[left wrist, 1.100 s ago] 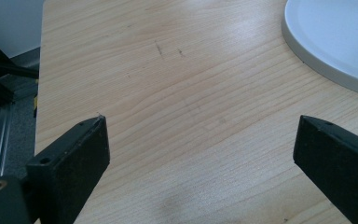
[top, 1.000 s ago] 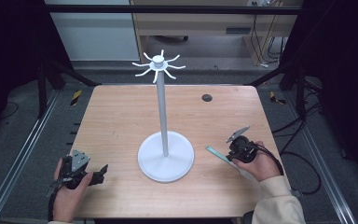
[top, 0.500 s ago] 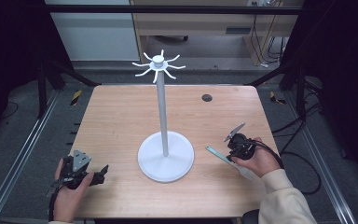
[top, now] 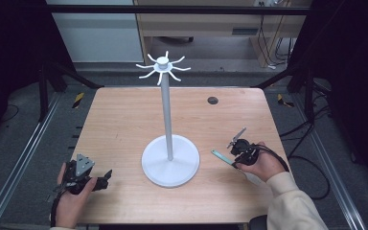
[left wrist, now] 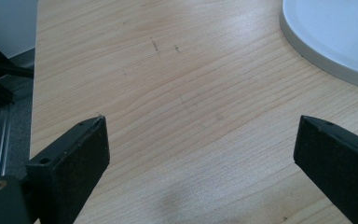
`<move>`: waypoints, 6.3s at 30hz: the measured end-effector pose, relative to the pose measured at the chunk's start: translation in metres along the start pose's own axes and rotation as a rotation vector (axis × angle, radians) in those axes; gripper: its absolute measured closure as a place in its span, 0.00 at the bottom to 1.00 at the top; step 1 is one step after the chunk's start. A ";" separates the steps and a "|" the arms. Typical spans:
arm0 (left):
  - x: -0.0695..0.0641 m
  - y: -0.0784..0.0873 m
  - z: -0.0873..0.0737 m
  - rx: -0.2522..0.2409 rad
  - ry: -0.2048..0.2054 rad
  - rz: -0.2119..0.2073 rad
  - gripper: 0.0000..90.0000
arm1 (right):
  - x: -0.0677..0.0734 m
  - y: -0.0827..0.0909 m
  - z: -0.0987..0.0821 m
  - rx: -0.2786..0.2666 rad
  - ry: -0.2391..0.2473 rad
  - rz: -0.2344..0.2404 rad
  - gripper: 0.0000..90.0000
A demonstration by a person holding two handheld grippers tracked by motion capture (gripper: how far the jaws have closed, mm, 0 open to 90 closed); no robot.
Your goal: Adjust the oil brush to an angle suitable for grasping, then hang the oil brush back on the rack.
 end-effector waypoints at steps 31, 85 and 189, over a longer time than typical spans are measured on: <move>-0.001 -0.001 -0.001 0.009 -0.008 -0.003 0.03 | -0.002 -0.016 0.000 0.058 -0.004 0.012 0.90; 0.001 -0.001 0.000 -0.011 -0.003 0.007 0.03 | -0.011 0.054 0.043 -0.487 -0.158 -0.059 0.91; -0.001 -0.004 0.000 -0.005 -0.020 -0.015 0.03 | 0.073 0.188 0.066 -1.066 -0.065 -0.133 0.91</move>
Point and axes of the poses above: each handheld gripper's, and its own axes: y roughly backward along the jaws, z roughly out of its top, x roughly to its left, the point moved 2 cm from there along -y, roughly forward along the jaws, and after that the axes turned 2 degrees about -z, right-handed, at the moved point
